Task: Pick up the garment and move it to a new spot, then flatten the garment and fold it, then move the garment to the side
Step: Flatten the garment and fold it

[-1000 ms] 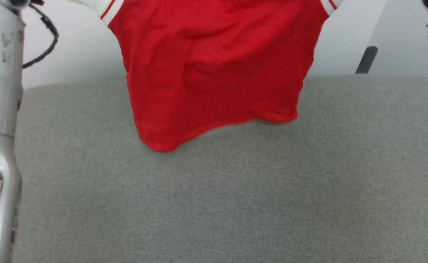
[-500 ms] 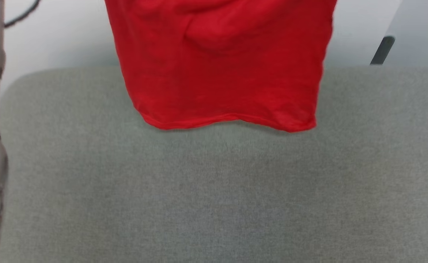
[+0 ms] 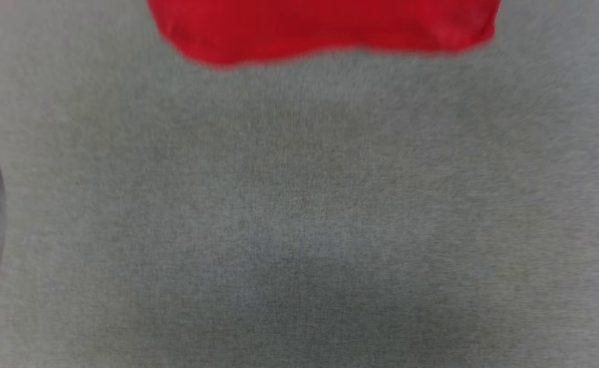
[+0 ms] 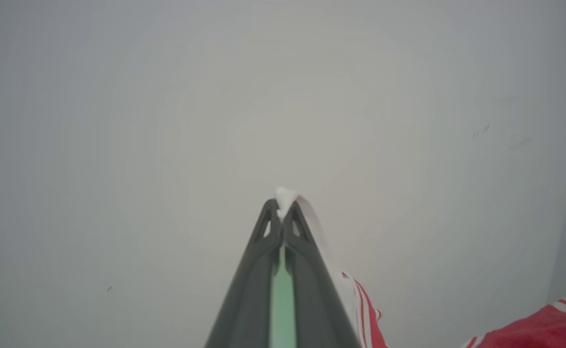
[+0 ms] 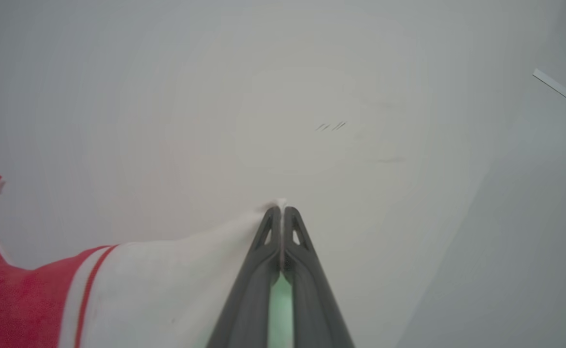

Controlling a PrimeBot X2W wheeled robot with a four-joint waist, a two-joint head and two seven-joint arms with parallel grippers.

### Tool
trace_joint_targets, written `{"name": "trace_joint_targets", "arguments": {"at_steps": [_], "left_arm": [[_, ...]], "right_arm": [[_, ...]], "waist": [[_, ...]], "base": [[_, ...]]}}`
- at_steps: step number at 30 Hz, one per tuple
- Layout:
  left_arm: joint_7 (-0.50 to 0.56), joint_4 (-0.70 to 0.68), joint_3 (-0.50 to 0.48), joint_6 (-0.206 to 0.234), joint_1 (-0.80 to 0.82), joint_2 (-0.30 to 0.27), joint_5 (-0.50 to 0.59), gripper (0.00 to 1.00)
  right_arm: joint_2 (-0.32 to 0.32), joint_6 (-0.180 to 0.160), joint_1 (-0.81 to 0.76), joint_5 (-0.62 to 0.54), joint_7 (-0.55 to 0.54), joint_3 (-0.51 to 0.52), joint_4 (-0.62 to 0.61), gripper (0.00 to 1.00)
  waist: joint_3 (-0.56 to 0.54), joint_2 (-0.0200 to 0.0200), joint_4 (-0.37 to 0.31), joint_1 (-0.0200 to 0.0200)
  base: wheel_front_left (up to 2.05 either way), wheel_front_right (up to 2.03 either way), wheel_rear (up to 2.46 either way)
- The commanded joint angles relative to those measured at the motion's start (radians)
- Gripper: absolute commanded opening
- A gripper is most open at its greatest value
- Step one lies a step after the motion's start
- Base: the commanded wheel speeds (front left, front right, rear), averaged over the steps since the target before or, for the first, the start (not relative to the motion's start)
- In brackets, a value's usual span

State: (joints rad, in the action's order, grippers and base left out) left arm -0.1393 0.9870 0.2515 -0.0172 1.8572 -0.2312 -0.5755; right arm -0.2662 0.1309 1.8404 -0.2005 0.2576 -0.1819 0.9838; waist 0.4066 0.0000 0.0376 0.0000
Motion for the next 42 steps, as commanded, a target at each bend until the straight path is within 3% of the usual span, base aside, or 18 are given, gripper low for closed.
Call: {"name": "trace_joint_targets", "arguments": {"at_steps": [1, 7, 10, 16, 24, 27, 32, 42], "left_arm": [[-0.043, 0.001, -0.007, -0.007, 0.030, 0.009, -0.006, 0.00], [-0.116, -0.027, -0.079, -0.048, 0.120, 0.046, -0.063, 0.00], [-0.125, -0.061, -0.126, -0.075, 0.136, 0.053, -0.090, 0.00], [-0.123, -0.135, -0.213, -0.104, 0.048, 0.065, -0.064, 0.00], [-0.124, -0.115, -0.262, -0.113, -0.041, 0.086, -0.010, 0.00], [-0.124, -0.087, -0.214, -0.116, -0.069, 0.100, -0.017, 0.00], [-0.091, -0.089, -0.109, -0.114, -0.142, 0.078, -0.066, 0.00], [0.022, -0.273, 0.152, -0.113, -0.469, -0.048, -0.246, 0.00]], "right_arm": [[-0.002, 0.000, 0.015, -0.060, 0.007, 0.015, -0.056, 0.00], [-0.025, 0.000, 0.003, -0.197, 0.006, 0.030, -0.289, 0.00], [-0.040, -0.001, -0.013, -0.203, 0.006, 0.054, -0.340, 0.00], [-0.046, -0.001, -0.070, -0.207, 0.007, 0.075, -0.361, 0.00], [-0.031, -0.001, -0.148, -0.156, 0.007, 0.051, -0.341, 0.00], [-0.044, -0.001, -0.172, -0.117, 0.007, 0.017, -0.339, 0.00], [-0.079, -0.001, -0.227, -0.027, 0.007, -0.040, -0.360, 0.00], [-0.241, -0.001, -0.532, 0.224, 0.007, -0.138, -0.465, 0.00]], "waist": [[0.185, 0.0000, 0.045, 0.0000], [0.348, 0.0000, 0.088, 0.0000], [0.427, 0.0000, 0.103, 0.0000], [0.519, 0.0000, 0.116, 0.0000], [0.521, 0.0000, 0.119, 0.0000], [0.493, 0.0000, 0.123, 0.0000], [0.435, 0.0000, 0.128, 0.0000], [0.215, 0.0000, 0.159, 0.0000]], "base": [[0.00, 0.00, 0.00], [0.00, 0.00, 0.00], [0.00, 0.00, 0.00], [0.00, 0.00, 0.00], [0.00, 0.00, 0.00], [0.00, 0.00, 0.00], [0.00, 0.00, 0.00], [0.00, 0.00, 0.00]]}}
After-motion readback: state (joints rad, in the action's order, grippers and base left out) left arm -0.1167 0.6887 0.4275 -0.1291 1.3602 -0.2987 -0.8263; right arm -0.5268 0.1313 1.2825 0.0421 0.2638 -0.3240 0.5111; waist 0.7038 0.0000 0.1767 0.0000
